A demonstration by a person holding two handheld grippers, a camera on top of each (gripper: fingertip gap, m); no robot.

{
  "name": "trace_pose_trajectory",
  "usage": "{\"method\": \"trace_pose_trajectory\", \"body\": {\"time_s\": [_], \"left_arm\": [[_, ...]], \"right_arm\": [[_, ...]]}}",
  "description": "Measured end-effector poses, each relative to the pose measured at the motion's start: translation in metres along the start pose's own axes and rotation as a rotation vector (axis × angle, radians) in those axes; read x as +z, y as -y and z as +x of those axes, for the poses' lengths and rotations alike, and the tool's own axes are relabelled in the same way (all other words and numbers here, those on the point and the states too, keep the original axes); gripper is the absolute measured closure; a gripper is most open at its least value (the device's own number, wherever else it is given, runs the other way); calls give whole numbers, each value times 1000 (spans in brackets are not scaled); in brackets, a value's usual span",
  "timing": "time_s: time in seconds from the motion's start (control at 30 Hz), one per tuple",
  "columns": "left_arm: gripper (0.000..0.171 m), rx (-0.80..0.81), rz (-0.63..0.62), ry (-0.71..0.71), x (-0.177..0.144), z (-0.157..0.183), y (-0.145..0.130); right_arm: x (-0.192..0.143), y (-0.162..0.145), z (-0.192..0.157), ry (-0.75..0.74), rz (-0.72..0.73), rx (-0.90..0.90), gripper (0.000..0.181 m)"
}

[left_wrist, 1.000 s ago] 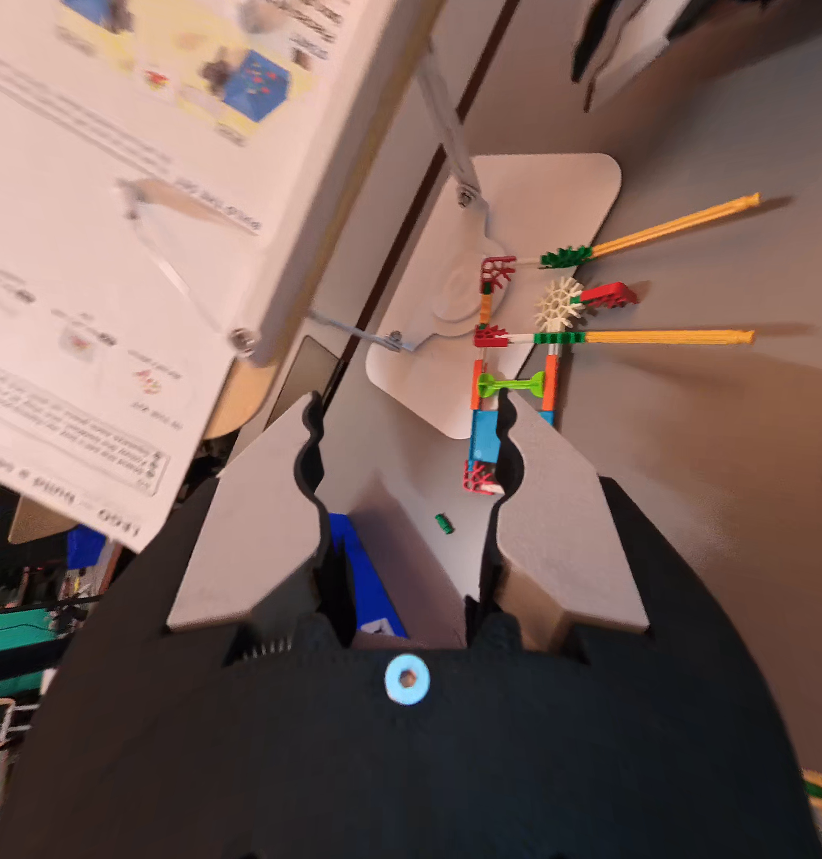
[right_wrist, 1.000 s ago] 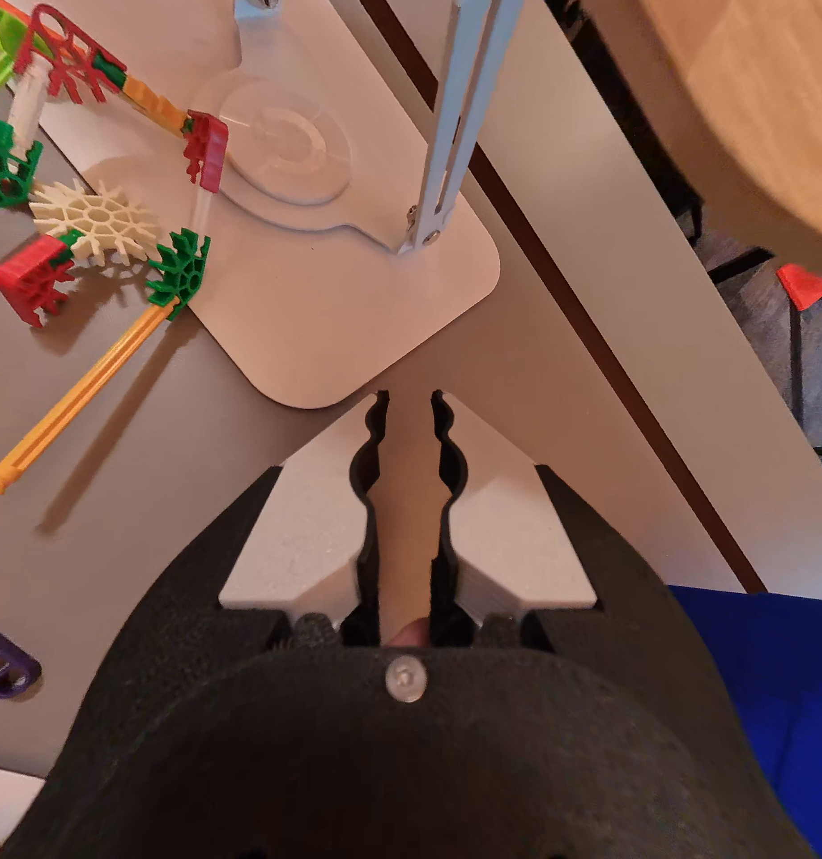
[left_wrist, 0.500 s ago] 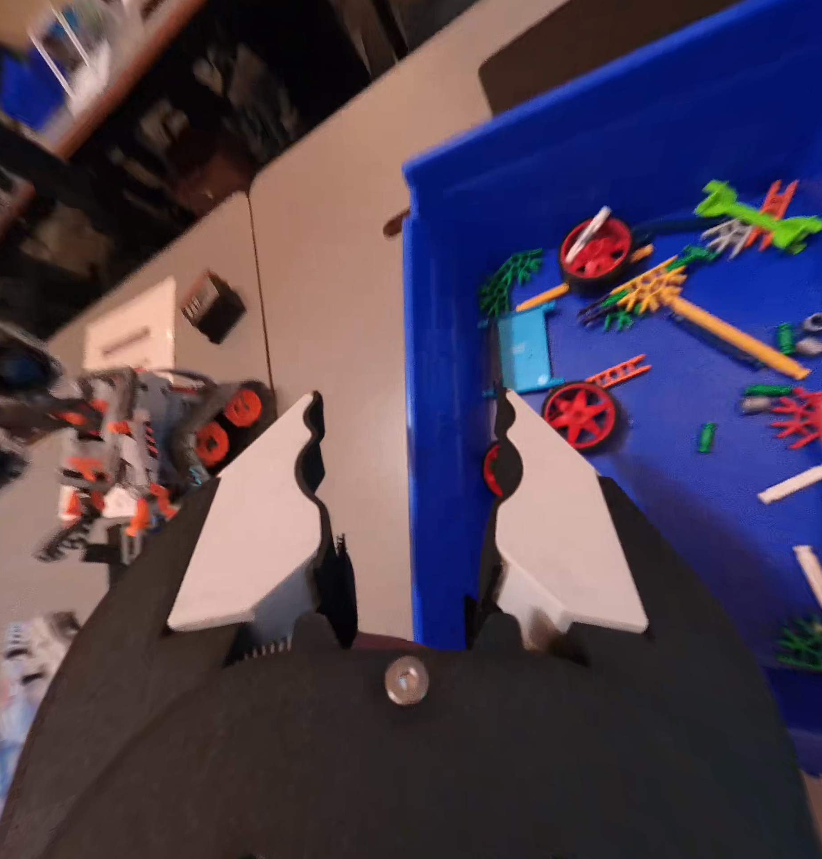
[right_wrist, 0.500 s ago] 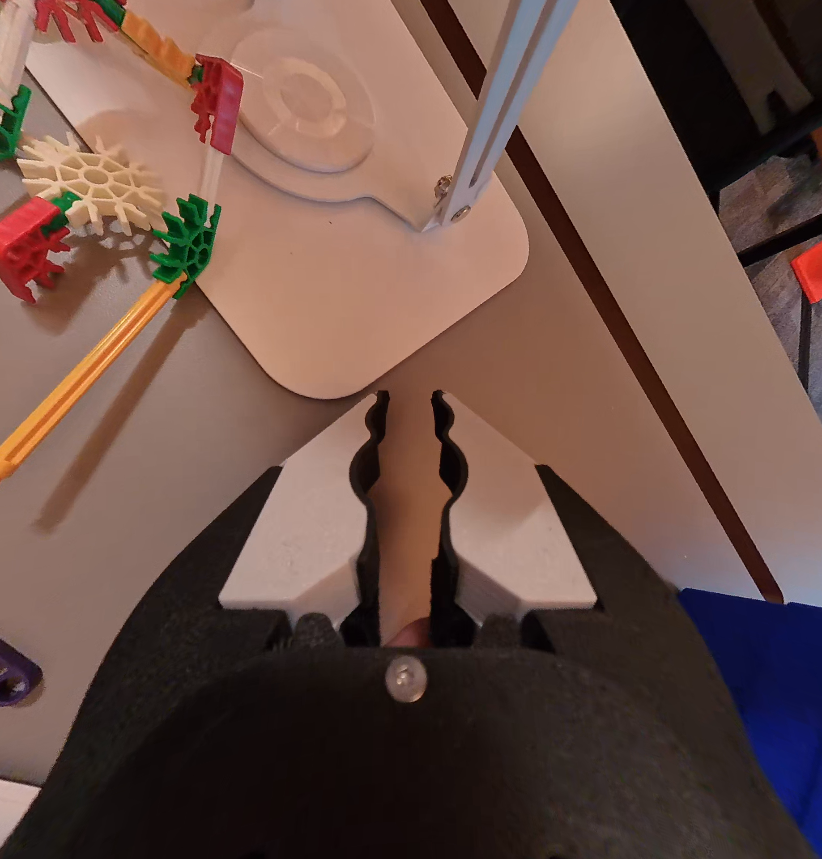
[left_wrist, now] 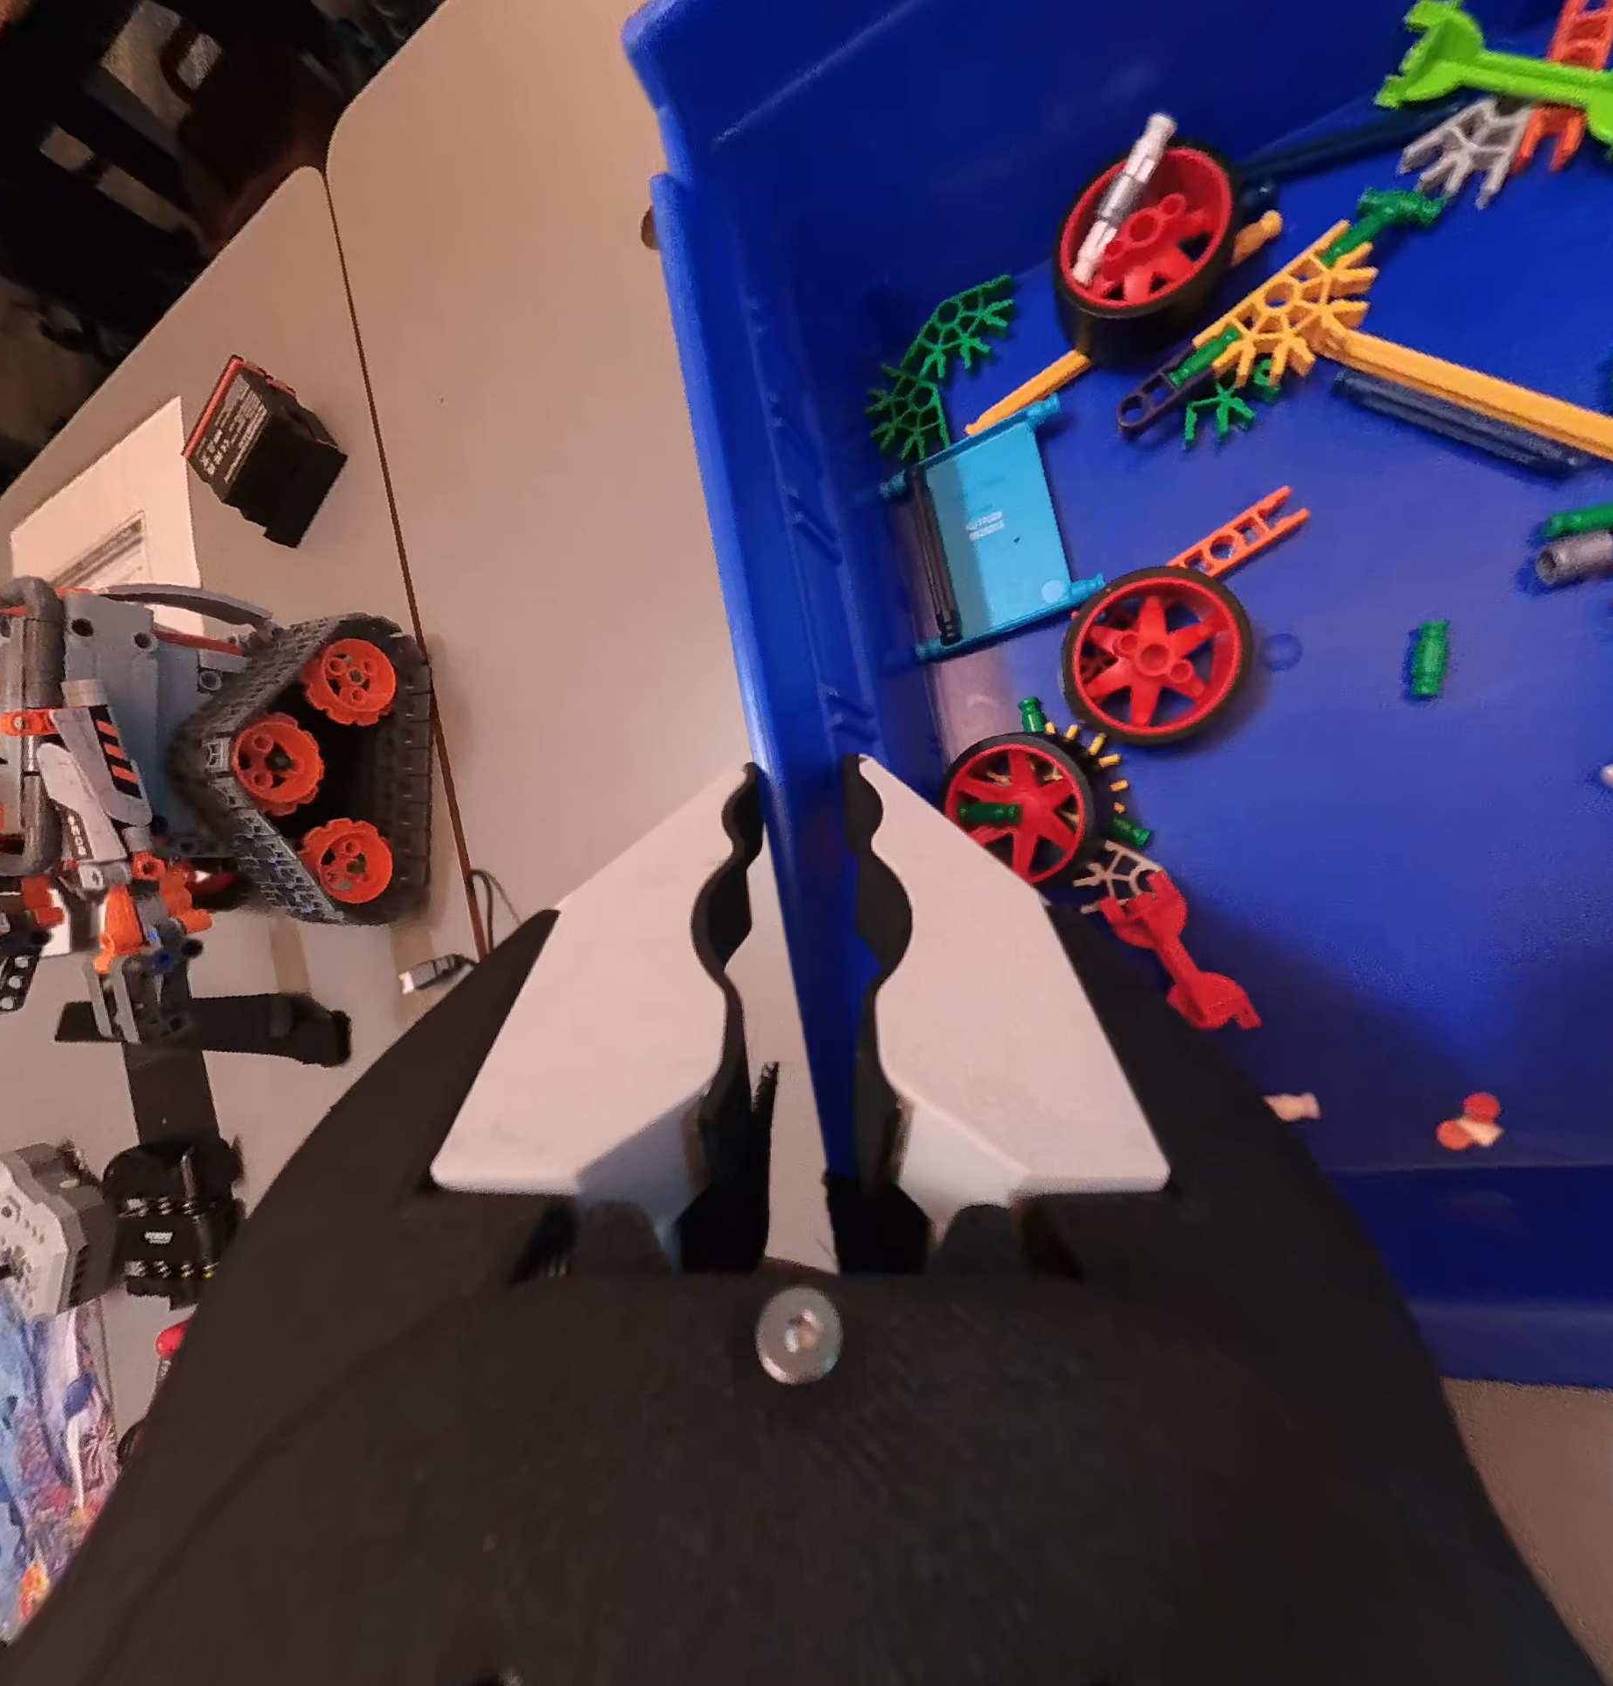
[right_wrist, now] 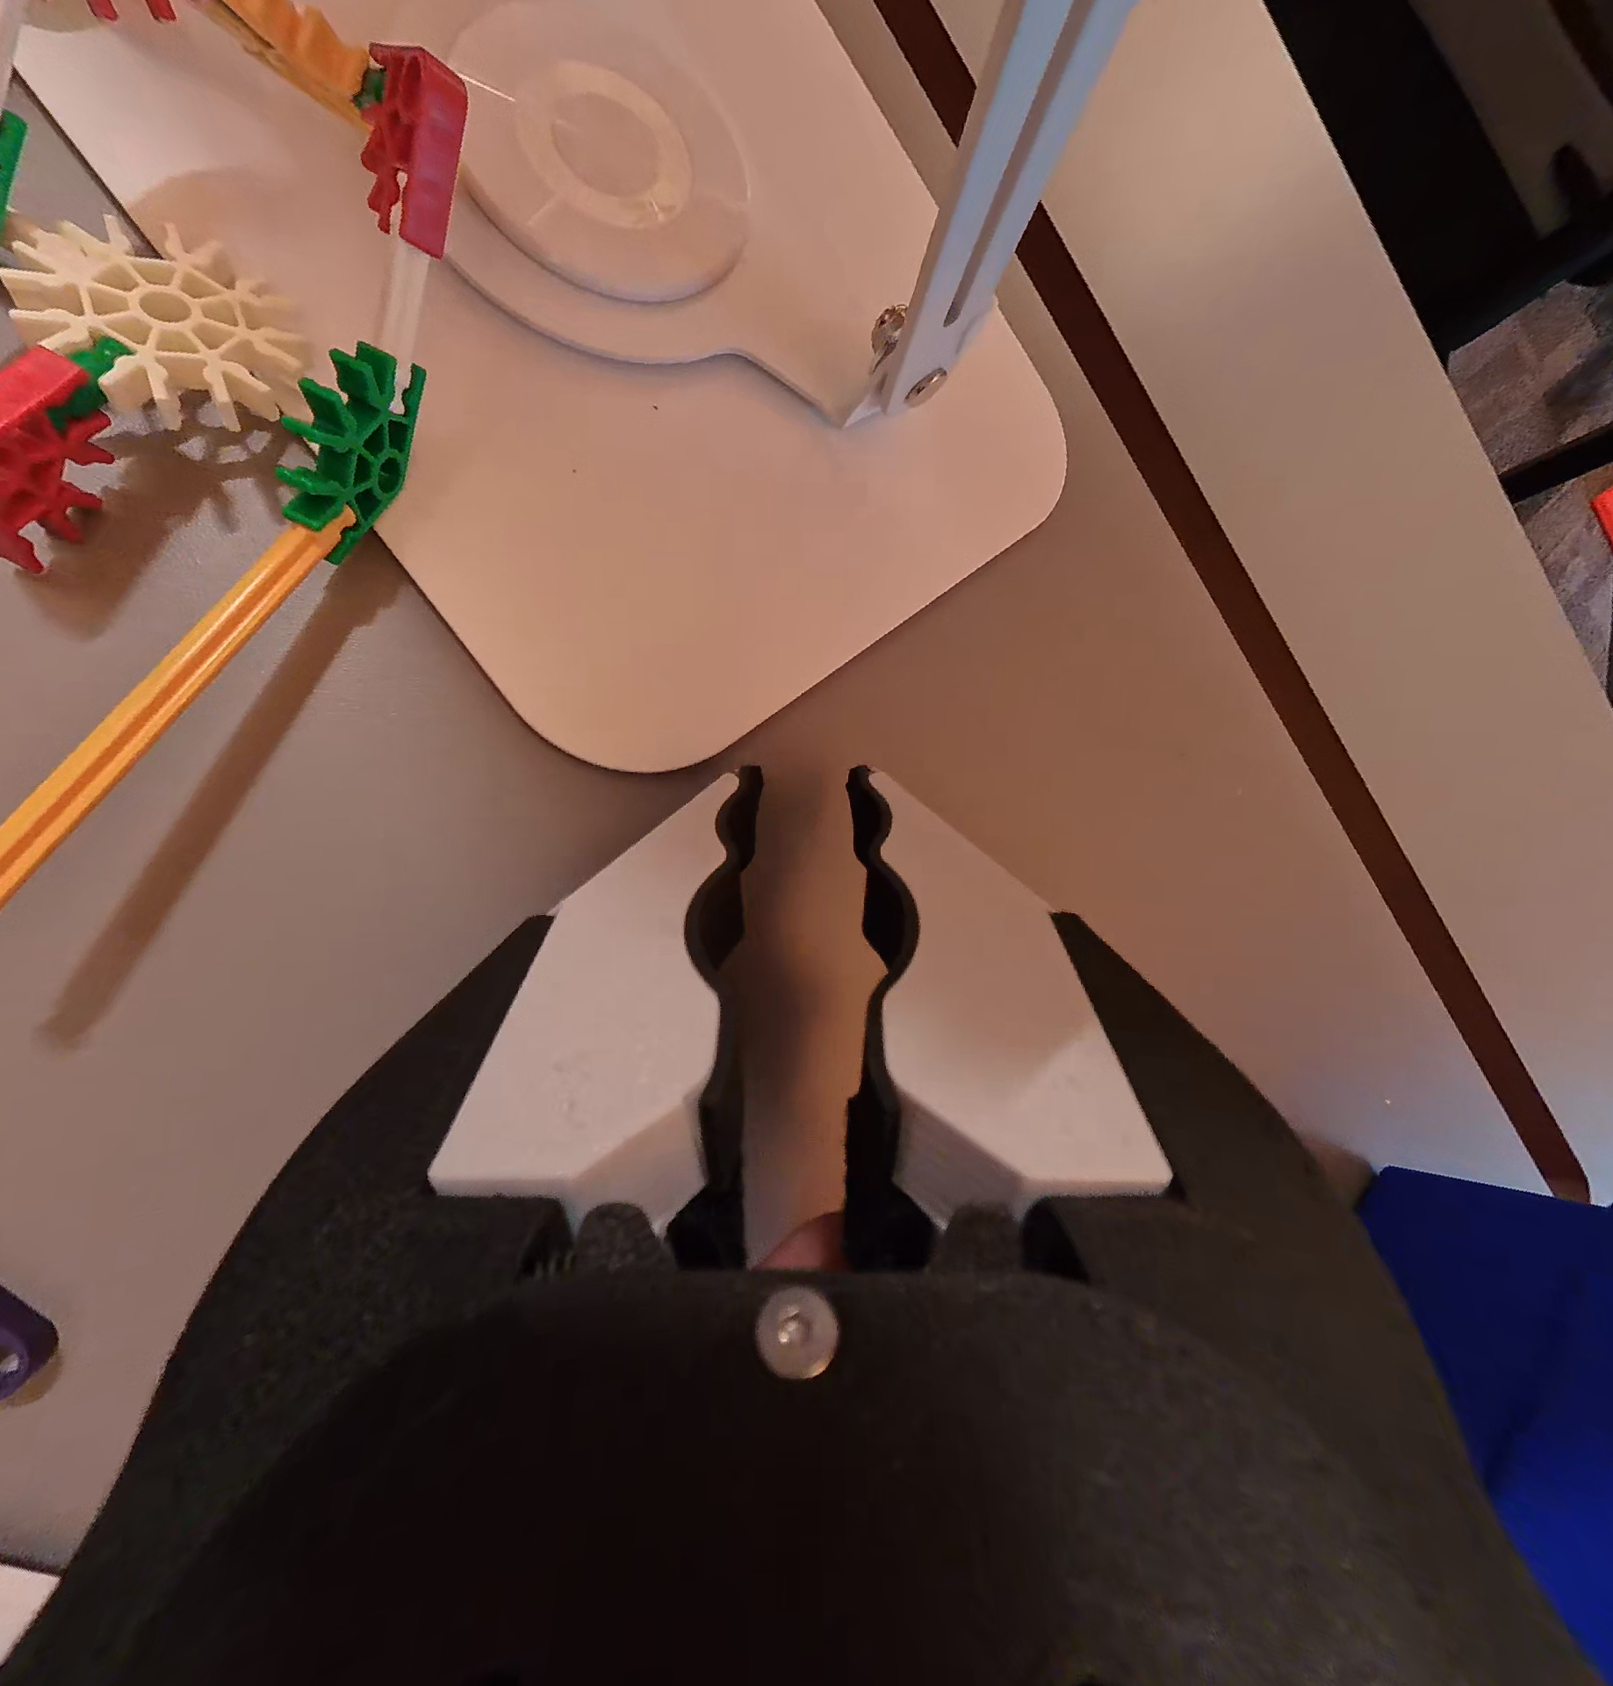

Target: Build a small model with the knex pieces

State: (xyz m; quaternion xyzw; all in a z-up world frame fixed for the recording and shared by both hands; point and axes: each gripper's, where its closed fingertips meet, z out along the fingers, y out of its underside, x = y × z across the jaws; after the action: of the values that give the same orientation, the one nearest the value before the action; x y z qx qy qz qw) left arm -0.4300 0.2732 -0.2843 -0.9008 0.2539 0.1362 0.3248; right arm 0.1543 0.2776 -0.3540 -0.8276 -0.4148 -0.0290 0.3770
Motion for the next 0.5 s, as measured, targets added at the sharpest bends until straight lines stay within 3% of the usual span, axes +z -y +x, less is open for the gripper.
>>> {"method": "trace_pose_trajectory", "body": {"time_s": [0.5], "left_arm": [[155, -5, 40, -33, -54, 52, -38]], "right_arm": [[0, 1, -2, -2, -2, -10, 163]]}}
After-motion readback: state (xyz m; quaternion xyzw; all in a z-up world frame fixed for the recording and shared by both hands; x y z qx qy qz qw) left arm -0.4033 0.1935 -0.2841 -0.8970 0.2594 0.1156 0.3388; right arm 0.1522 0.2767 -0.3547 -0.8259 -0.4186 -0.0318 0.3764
